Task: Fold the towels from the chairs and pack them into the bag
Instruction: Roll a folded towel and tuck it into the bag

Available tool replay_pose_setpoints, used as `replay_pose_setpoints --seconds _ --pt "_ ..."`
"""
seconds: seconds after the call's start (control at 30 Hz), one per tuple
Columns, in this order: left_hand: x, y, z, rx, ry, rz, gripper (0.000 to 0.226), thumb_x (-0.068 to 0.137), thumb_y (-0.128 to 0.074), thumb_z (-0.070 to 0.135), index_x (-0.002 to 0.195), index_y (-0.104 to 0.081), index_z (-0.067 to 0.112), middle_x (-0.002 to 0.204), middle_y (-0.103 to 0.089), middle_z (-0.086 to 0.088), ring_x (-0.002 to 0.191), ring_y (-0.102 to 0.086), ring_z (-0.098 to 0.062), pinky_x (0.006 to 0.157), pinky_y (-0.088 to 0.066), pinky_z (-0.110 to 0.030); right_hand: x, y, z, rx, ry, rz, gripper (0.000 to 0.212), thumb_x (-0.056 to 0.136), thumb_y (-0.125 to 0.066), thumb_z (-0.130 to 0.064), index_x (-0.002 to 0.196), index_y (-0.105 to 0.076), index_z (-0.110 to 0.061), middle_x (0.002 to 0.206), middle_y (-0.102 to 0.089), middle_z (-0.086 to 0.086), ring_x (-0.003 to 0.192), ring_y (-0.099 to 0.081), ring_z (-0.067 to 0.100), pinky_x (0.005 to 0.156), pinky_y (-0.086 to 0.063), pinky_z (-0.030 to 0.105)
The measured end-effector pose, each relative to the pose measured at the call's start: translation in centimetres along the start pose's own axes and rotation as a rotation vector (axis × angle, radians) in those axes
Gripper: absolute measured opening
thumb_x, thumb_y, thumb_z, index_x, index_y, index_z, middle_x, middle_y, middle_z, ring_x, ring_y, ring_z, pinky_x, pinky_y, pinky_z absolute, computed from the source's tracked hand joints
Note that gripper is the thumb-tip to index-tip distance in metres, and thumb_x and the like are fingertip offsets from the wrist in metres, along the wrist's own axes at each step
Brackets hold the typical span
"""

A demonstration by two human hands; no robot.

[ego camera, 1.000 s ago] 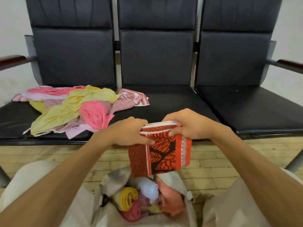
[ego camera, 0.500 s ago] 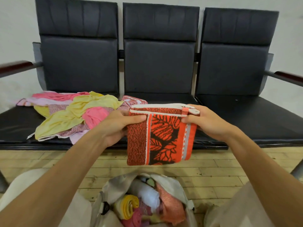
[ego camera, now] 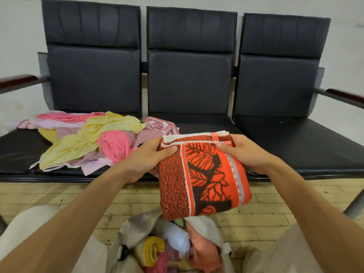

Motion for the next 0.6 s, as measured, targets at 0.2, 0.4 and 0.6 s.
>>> replay_pose_setpoints --seconds 0.2,0.4,0.6 --pt "0.23 0.42 0.29 -0.348 0.038 -0.060 0.037 0.078 -0.065 0.015 0.114 -0.064 0.014 0.106 -0.072 -0.010 0.088 -0.070 -0.017 0.077 -0.057 -0.030 -0.57 0.67 -0.22 0.359 -0.054 -0.049 0.031 0.092 -0.058 -0.009 0.124 -0.061 -0.011 0.105 -0.072 0.018 0.081 -0.072 0.023 0.068 -0.060 0.033" --pt "0.10 0.11 0.56 -0.597 0.046 -0.091 0.029 0.088 -0.051 -0.001 0.112 -0.063 0.009 0.095 -0.074 -0.011 0.074 -0.072 -0.015 0.060 -0.058 -0.022 -0.39 0.57 -0.23 0.484 -0.053 -0.017 0.032 0.091 -0.057 0.001 0.118 -0.067 -0.011 0.109 -0.069 0.022 0.087 -0.067 0.027 0.077 -0.058 0.035" --pt "0.28 -0.13 0.78 -0.669 0.013 -0.158 0.029 0.084 -0.048 -0.004 0.106 -0.065 0.005 0.097 -0.071 -0.016 0.073 -0.072 -0.019 0.057 -0.058 -0.023 -0.33 0.58 -0.35 0.531 -0.083 0.024 0.029 0.087 -0.056 0.009 0.086 -0.074 -0.014 0.078 -0.071 0.012 0.061 -0.066 0.017 0.058 -0.055 0.026"
Point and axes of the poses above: each hand's wrist, its own x-axis towards the middle knuckle, its own y-axis out of the back of the hand, z = x × y, the point moved 7 cm from there along x, towards the middle knuckle
